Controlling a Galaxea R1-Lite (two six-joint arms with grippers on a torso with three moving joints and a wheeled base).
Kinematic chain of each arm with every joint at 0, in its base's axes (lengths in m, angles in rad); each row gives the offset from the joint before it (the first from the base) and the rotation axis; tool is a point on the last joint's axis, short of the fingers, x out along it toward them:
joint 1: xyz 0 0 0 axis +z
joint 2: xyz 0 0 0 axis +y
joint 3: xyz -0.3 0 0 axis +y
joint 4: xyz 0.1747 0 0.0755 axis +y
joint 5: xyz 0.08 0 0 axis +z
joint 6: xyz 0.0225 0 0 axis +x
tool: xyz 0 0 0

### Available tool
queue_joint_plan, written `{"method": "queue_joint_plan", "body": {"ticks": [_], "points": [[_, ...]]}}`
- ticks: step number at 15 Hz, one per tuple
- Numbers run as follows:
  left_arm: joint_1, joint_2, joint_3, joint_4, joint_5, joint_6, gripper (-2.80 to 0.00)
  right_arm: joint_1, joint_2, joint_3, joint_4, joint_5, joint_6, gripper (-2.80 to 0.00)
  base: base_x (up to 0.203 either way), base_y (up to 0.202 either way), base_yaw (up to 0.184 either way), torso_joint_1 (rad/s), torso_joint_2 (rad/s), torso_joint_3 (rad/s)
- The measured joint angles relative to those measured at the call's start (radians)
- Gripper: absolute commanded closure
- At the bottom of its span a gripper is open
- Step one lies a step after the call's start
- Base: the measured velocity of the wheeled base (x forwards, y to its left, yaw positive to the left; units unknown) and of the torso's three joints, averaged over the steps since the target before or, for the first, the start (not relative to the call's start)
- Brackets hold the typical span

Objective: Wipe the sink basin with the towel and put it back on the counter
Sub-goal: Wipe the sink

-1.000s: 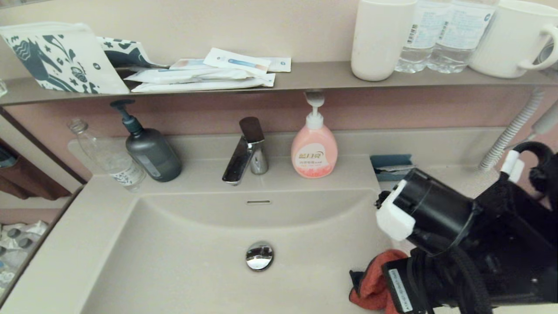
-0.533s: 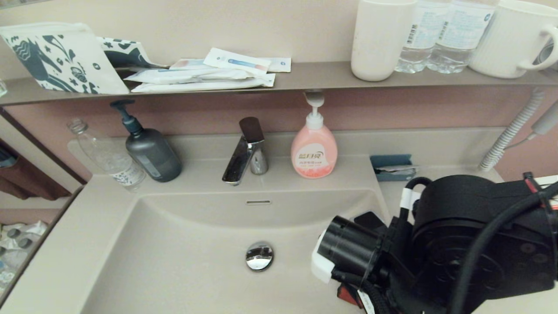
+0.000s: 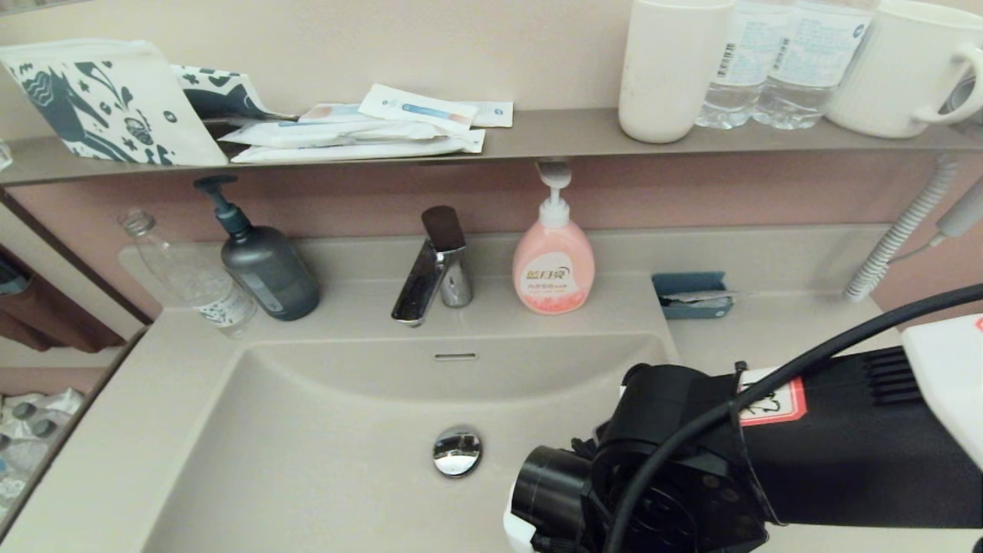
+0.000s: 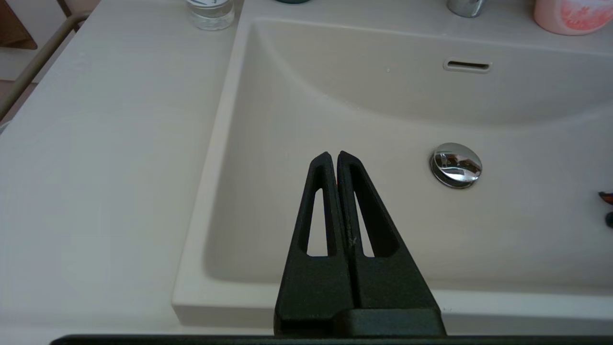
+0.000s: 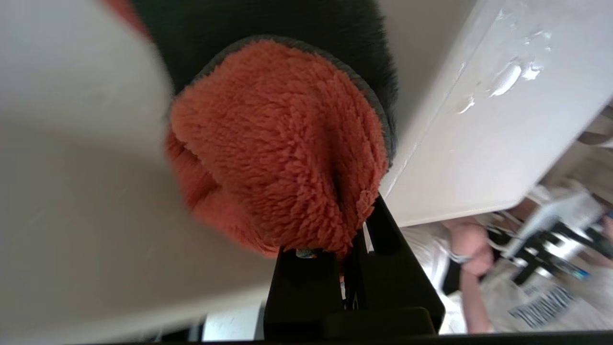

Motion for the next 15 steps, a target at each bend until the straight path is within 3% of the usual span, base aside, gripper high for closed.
{"method": "queue_joint_plan", "body": {"ticks": [3, 15], "points": [[0.0, 0.0, 0.0, 0.0, 0.0, 0.0, 0.0, -0.038, 0.044, -0.002, -0.012, -0.045, 0.0, 0.0, 0.0, 0.0, 0.0, 0.0, 0.0, 0.0], [0.0, 0.0, 0.0, 0.0, 0.0, 0.0, 0.0, -0.224, 0.084, -0.112, -0.155, -0.094, -0.014, 0.0, 0.0, 0.0, 0.0, 0.0, 0.0, 0.0]]}}
